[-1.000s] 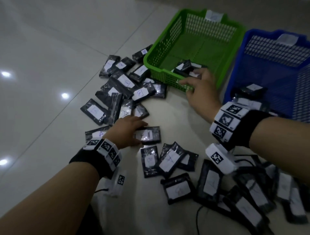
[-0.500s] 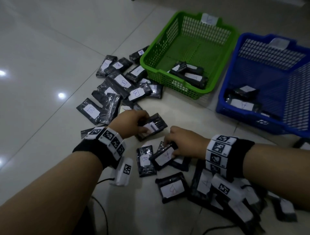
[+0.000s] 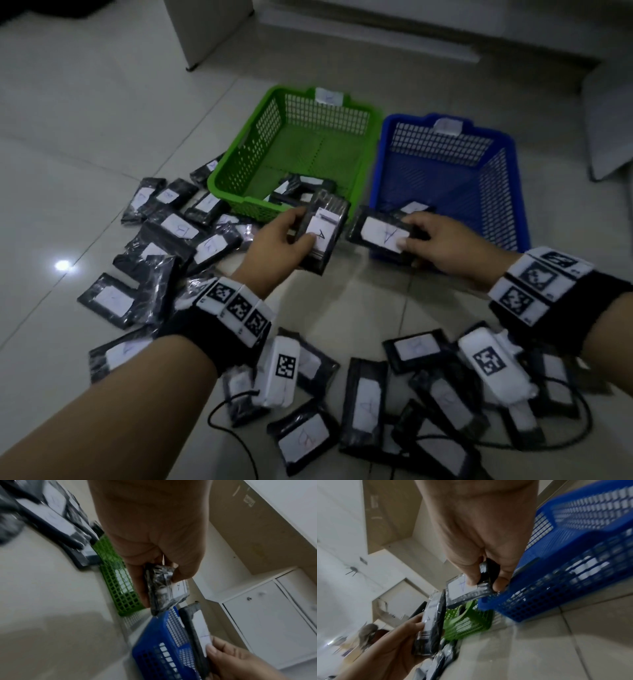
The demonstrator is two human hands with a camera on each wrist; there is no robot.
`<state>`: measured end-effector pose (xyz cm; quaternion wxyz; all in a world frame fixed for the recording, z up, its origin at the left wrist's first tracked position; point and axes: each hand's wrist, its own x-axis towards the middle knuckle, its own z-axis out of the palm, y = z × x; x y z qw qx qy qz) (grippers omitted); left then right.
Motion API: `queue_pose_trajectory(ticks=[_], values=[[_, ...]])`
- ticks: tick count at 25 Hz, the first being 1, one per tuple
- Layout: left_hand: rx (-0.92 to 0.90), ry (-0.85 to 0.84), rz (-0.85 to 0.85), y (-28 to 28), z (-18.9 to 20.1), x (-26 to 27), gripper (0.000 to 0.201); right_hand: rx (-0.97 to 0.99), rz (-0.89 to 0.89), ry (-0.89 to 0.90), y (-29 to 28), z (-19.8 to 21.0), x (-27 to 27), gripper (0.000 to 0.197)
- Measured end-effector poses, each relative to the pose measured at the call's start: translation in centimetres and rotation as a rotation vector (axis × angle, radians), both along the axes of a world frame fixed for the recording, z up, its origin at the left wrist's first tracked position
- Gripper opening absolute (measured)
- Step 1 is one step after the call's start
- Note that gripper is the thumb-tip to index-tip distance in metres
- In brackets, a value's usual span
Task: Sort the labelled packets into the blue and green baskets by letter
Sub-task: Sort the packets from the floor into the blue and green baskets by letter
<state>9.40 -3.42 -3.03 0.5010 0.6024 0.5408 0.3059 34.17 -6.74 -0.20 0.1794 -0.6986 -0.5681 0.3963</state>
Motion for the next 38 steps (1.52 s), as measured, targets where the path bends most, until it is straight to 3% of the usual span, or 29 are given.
queue_pose_trajectory(ticks=[4, 8, 12, 16, 22, 24, 27, 30, 32, 35, 38], values=[[-0.010, -0.146, -0.066, 0.8, -0.7, 5.2, 0.056, 0.024, -0.357, 0.077, -0.5, -1.5, 4.9, 0.030], [0.079, -0.096, -0.083, 2.0, -1.2, 10.0, 0.045, 0.061, -0.558, 0.099, -0.6, -2.8, 7.2, 0.033], [0.257, 0.076, -0.183, 3.3, -1.4, 14.0, 0.033, -0.001, -0.346, -0.354, -2.3, -1.9, 8.5, 0.035], [0.365, 0.252, -0.370, 4.4, -2.4, 15.8, 0.031, 0.033, -0.185, -0.487, -5.7, -2.1, 9.1, 0.019], [0.586, 0.548, -0.522, 4.3, -4.7, 14.8, 0.034, 0.109, -0.229, -0.436, -7.9, -3.7, 8.5, 0.021], [0.620, 0.463, -0.462, 2.8, -4.9, 13.7, 0.034, 0.120, -0.239, -0.444, -8.2, -4.0, 7.8, 0.026], [0.740, 0.322, -0.384, -1.7, -5.1, 11.7, 0.021, 0.284, -0.212, -0.415, -10.3, -4.3, 7.0, 0.036], [0.574, 0.371, -0.624, -5.6, -6.3, 10.9, 0.018, 0.269, -0.232, -0.351, -13.8, -5.1, 6.1, 0.034], [0.348, 0.492, -0.776, -6.9, -7.6, 11.3, 0.042, 0.112, -0.212, -0.369, -15.5, -6.1, 6.0, 0.036], [0.172, 0.598, -0.855, -7.6, -8.4, 12.2, 0.076, -0.202, -0.041, -0.471, -16.6, -7.2, 6.5, 0.059], [0.099, 0.615, -0.880, -7.6, -8.4, 13.2, 0.061, -0.254, 0.036, -0.521, -16.1, -7.8, 6.6, 0.056]])
